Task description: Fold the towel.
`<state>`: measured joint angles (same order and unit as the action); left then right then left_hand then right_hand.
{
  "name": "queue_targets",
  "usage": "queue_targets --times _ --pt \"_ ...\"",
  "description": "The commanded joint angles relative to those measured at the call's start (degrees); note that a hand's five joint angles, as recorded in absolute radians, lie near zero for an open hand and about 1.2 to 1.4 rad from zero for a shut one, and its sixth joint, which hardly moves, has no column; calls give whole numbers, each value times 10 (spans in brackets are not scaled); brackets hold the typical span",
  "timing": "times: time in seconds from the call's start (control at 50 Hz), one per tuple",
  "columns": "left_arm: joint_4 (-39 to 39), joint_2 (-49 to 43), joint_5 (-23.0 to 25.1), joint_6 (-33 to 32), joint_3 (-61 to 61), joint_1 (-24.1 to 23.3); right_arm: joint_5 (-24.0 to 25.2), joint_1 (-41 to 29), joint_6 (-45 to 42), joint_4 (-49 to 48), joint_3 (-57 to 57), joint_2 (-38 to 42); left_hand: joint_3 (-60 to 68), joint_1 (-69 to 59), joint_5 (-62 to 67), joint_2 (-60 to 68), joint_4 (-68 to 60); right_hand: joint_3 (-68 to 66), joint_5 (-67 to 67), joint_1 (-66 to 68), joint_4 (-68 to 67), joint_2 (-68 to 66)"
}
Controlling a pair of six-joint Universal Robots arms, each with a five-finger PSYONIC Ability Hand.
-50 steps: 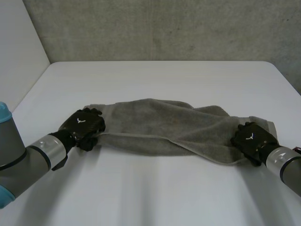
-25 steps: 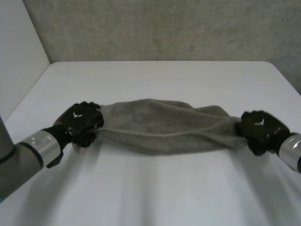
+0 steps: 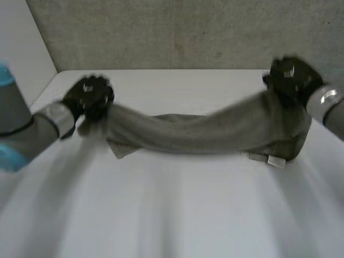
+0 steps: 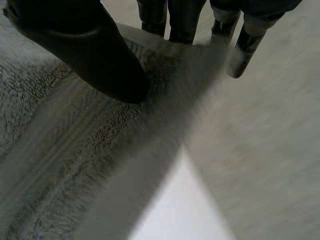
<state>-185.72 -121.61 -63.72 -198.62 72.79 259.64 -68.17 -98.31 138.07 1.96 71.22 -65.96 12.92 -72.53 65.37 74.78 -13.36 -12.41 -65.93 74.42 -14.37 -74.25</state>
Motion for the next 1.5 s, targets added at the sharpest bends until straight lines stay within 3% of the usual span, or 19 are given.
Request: queue_targets --times 0.02,0.06,0.12,0.16,0.24,0.28,0.38,0.58,0.72,0.88,0.94,1.06,1.08,1.12,1.24,1.34,1.46,1.5 --pt "-62 -21 -29 12 -218 -31 -59 -29 56 -147 -161 -7 -29 -75 46 52 34 24 -41 56 44 -58" --pt "-114 15 -32 47 -251 -38 -74 -24 122 -203 -185 -36 -29 -75 46 52 34 24 -41 56 44 -58" --pt "-136 39 -27 75 -251 -33 -66 -16 156 -210 -176 -46 -29 -75 46 52 34 24 -41 56 44 -58" --pt "-164 56 -17 128 -232 -24 -58 -12 156 -207 -160 -47 -29 -75 46 52 34 24 -41 56 44 -58" --pt "-176 59 11 140 -179 -10 -33 -6 154 -207 -103 -51 -29 -75 46 52 34 24 -41 56 44 -58" --pt "-181 59 52 131 -107 16 -1 2 144 -213 -32 -57 -29 -75 46 52 34 24 -41 56 44 -58" --pt "-203 49 105 100 3 32 54 35 124 -238 81 -66 -29 -75 46 52 34 24 -41 56 44 -58" --pt "-209 11 127 -59 164 42 139 64 87 -283 254 -60 -29 -75 46 52 34 24 -41 56 44 -58" --pt "-189 21 123 -67 184 43 127 80 74 -264 269 -80 -29 -75 46 52 34 24 -41 56 44 -58" --pt "-117 112 116 -59 175 43 88 77 85 -205 235 -163 -29 -75 46 52 34 24 -41 56 44 -58" --pt "-113 160 114 -25 174 42 85 77 111 -172 212 -196 -29 -75 46 52 34 24 -41 56 44 -58" --pt "-117 247 115 123 160 49 84 82 176 -108 172 -267 -29 -75 46 52 34 24 -41 56 44 -58" --pt "-117 247 115 123 160 49 84 82 176 -108 172 -267 -29 -75 46 52 34 24 -41 56 44 -58" --pt "-117 250 114 158 152 60 77 80 176 -75 158 -259 -29 -75 46 52 34 24 -41 56 44 -58" --pt "-110 224 102 174 123 67 36 73 175 -22 105 -183 -29 -75 46 52 34 24 -41 56 44 -58" --pt "-83 144 34 172 45 50 -9 33 176 -8 45 -118 -29 -75 46 52 34 24 -41 56 44 -58" --pt "-80 62 5 171 -47 28 -52 1 175 -11 -28 -55 -29 -75 46 52 34 24 -41 56 44 -58" --pt "-73 6 -15 171 -132 21 -60 -5 175 -17 -85 -18 -29 -75 46 52 34 24 -41 56 44 -58"
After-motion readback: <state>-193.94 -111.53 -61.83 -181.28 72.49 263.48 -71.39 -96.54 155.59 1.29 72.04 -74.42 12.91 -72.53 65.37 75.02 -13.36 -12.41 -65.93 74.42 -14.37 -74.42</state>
